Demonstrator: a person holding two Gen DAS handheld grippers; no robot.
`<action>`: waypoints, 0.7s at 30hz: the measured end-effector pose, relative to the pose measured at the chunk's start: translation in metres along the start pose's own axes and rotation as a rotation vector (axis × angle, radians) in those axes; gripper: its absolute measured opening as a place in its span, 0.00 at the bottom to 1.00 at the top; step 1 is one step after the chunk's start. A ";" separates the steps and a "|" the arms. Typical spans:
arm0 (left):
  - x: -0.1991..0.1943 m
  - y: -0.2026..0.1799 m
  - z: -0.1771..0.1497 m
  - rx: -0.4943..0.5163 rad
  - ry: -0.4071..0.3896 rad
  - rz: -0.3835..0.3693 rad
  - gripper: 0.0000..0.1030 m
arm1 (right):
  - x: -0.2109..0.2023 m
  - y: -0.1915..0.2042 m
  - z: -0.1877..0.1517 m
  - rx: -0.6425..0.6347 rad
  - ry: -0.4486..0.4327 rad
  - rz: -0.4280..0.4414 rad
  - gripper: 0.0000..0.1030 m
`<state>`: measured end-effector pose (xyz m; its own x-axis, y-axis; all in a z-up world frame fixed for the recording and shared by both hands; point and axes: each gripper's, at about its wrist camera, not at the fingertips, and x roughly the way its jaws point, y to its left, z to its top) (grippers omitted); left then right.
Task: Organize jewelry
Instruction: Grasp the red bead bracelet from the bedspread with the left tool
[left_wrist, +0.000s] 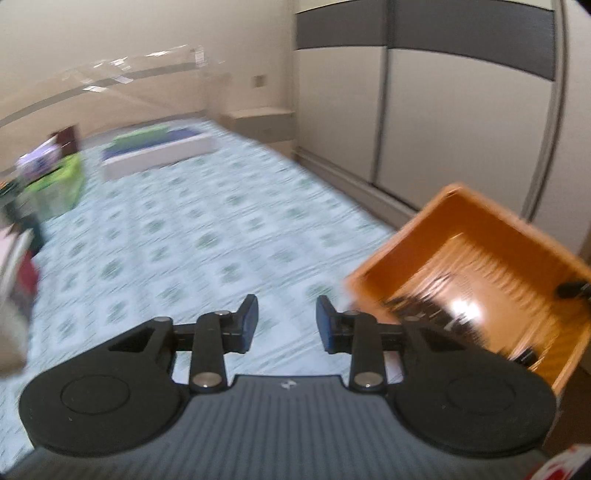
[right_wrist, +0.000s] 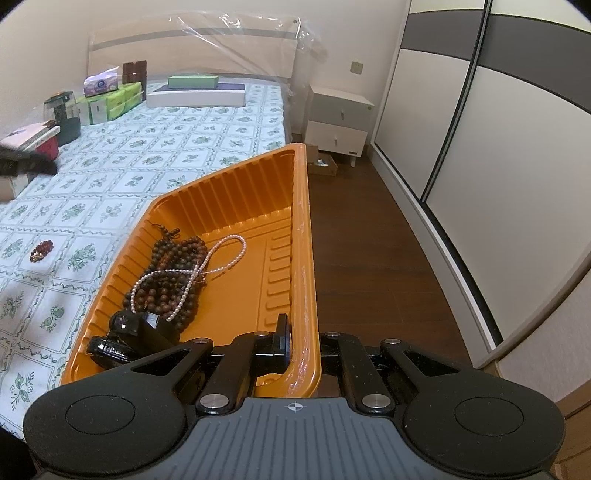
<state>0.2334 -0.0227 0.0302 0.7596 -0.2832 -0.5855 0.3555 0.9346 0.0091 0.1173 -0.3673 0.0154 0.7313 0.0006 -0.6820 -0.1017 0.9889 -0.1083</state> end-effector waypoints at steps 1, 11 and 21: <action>-0.001 0.011 -0.009 -0.016 0.014 0.025 0.32 | 0.000 0.000 0.000 -0.002 0.000 -0.001 0.06; -0.008 0.068 -0.081 -0.122 0.102 0.116 0.36 | 0.001 0.001 0.000 -0.002 0.008 -0.017 0.06; 0.019 0.054 -0.088 -0.132 0.125 0.057 0.27 | 0.002 0.002 0.002 -0.010 0.018 -0.025 0.06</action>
<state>0.2189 0.0415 -0.0518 0.6998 -0.2079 -0.6834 0.2332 0.9708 -0.0565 0.1193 -0.3647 0.0153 0.7215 -0.0272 -0.6919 -0.0900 0.9871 -0.1326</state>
